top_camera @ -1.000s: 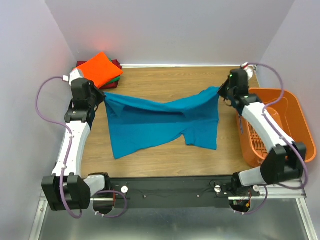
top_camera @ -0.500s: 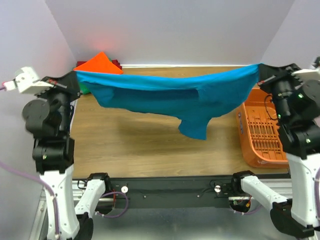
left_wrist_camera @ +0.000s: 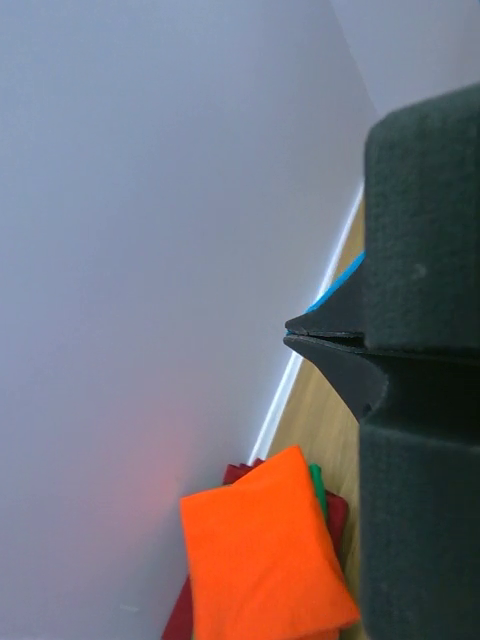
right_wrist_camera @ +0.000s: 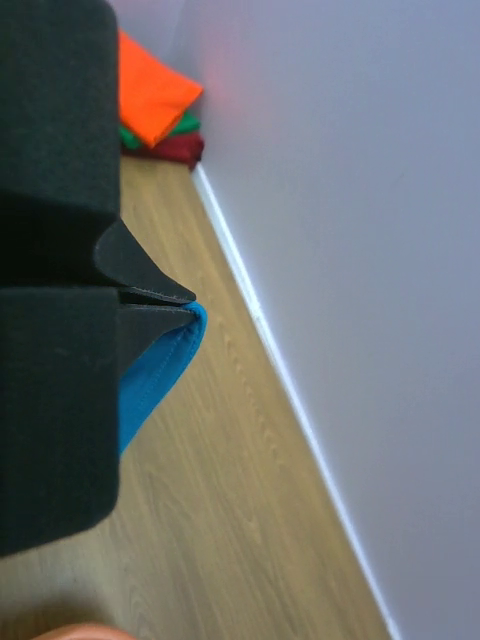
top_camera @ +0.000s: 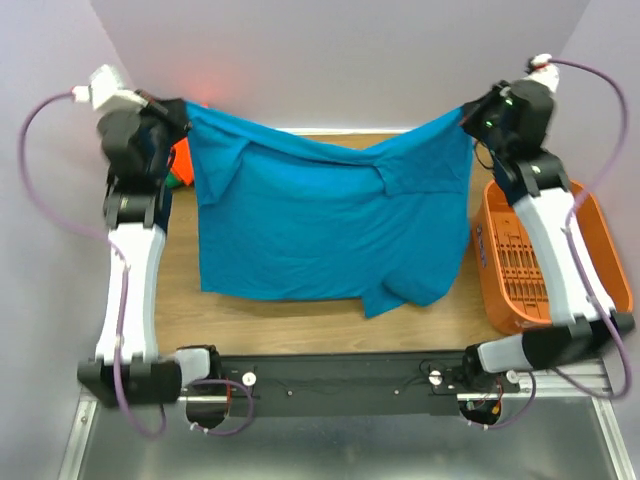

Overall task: Fold and stack the t-shirts
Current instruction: Flatten the tshirt out

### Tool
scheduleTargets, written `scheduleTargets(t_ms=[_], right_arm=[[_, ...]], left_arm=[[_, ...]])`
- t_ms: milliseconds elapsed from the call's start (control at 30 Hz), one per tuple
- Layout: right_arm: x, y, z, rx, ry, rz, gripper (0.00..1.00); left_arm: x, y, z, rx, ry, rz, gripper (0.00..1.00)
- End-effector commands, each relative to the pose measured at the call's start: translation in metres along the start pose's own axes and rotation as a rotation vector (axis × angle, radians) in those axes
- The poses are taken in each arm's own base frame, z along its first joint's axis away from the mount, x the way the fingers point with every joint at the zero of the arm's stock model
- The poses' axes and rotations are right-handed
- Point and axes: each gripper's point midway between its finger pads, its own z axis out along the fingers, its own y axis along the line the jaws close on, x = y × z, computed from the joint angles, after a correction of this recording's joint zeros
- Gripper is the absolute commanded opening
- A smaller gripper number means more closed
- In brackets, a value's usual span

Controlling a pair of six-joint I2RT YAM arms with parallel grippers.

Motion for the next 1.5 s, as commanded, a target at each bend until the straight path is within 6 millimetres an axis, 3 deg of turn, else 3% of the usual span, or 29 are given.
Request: scheduleTargets(t_ms=[0,33,133,167,200,233,267,333,367,400,433,467,500,533,600,633,667,700,733,767,800,833,900,967,1100,1200,1467], right_arm=[[-0.025,0.016,0.042,-0.027,-0.094,-0.015,0.01],[-0.047,0.029,0.043,-0.053,-0.142,-0.005,0.01],[-0.069,0.041,0.058,-0.068,-0.19,-0.004,0.01],[-0.097,0.055,0.048,-0.103,-0.25,0.008,0.01],[-0.102,0.059,0.05,-0.11,-0.264,0.008,0.01],[-0.11,0.061,0.047,-0.116,-0.281,0.013,0.01],[-0.124,0.068,0.037,-0.137,-0.312,0.024,0.01],[-0.125,0.068,0.034,-0.139,-0.312,0.027,0.01],[-0.129,0.068,0.023,-0.144,-0.319,0.035,0.01],[-0.106,0.057,0.032,-0.115,-0.27,0.029,0.01],[-0.097,0.051,0.031,-0.1,-0.25,0.032,0.01],[-0.067,0.034,0.035,-0.064,-0.186,0.027,0.01],[-0.076,0.037,0.023,-0.077,-0.206,0.042,0.01],[-0.034,0.016,0.035,-0.03,-0.116,0.027,0.01],[0.003,-0.004,0.028,0.003,-0.042,0.044,0.01],[0.059,-0.032,0.032,0.061,0.073,0.029,0.01],[0.081,-0.043,0.029,0.082,0.115,0.029,0.01],[0.129,-0.07,0.021,0.134,0.211,0.035,0.01],[0.127,-0.068,0.02,0.129,0.205,0.05,0.01],[0.172,-0.093,0.014,0.181,0.297,0.047,0.01],[0.2,-0.109,0.012,0.219,0.358,0.042,0.01],[0.235,-0.126,0.004,0.251,0.442,0.032,0.01],[0.275,-0.147,-0.002,0.303,0.539,0.022,0.01],[0.298,-0.163,-0.008,0.346,0.593,0.006,0.02],[0.323,-0.181,-0.021,0.383,0.66,-0.018,0.06],[0.315,-0.182,-0.025,0.384,0.63,-0.029,0.08],[0.29,-0.186,-0.04,0.4,0.583,-0.051,0.11]], left_arm=[[-0.006,-0.022,0.056,0.113,-0.004,0.012,0.0],[-0.011,-0.029,0.074,0.139,-0.005,0.018,0.0],[-0.034,-0.051,0.096,0.2,-0.033,0.042,0.0],[-0.041,-0.056,0.1,0.21,-0.041,0.05,0.0],[-0.044,-0.059,0.102,0.209,-0.03,0.065,0.0],[-0.064,-0.072,0.103,0.236,-0.067,0.076,0.0],[-0.07,-0.075,0.103,0.24,-0.072,0.085,0.0],[-0.078,-0.08,0.101,0.244,-0.077,0.099,0.0],[-0.076,-0.078,0.1,0.238,-0.068,0.104,0.0],[-0.072,-0.076,0.098,0.234,-0.056,0.103,0.0],[-0.057,-0.066,0.096,0.218,-0.026,0.105,0.0],[-0.047,-0.058,0.094,0.202,-0.008,0.102,0.0],[-0.035,-0.048,0.093,0.18,0.012,0.099,0.0],[-0.004,-0.027,0.091,0.144,0.069,0.088,0.0],[0.032,-0.002,0.086,0.096,0.138,0.067,0.0],[0.072,0.027,0.078,0.04,0.217,0.052,0.0],[0.095,0.041,0.073,0.015,0.258,0.039,0.0],[0.136,0.072,0.06,-0.048,0.333,0.012,0.0],[0.135,0.07,0.06,-0.046,0.328,0.002,0.0],[0.177,0.099,0.043,-0.115,0.406,-0.029,0.0],[0.195,0.112,0.036,-0.135,0.437,-0.037,0.0],[0.227,0.135,0.021,-0.185,0.493,-0.048,0.0],[0.254,0.156,0.009,-0.235,0.533,-0.071,0.0],[0.294,0.179,-0.012,-0.286,0.621,-0.094,0.0],[0.33,0.201,-0.033,-0.343,0.704,-0.12,0.0],[0.333,0.21,-0.045,-0.381,0.702,-0.113,0.0],[0.314,0.228,-0.081,-0.524,0.625,-0.079,0.0]])
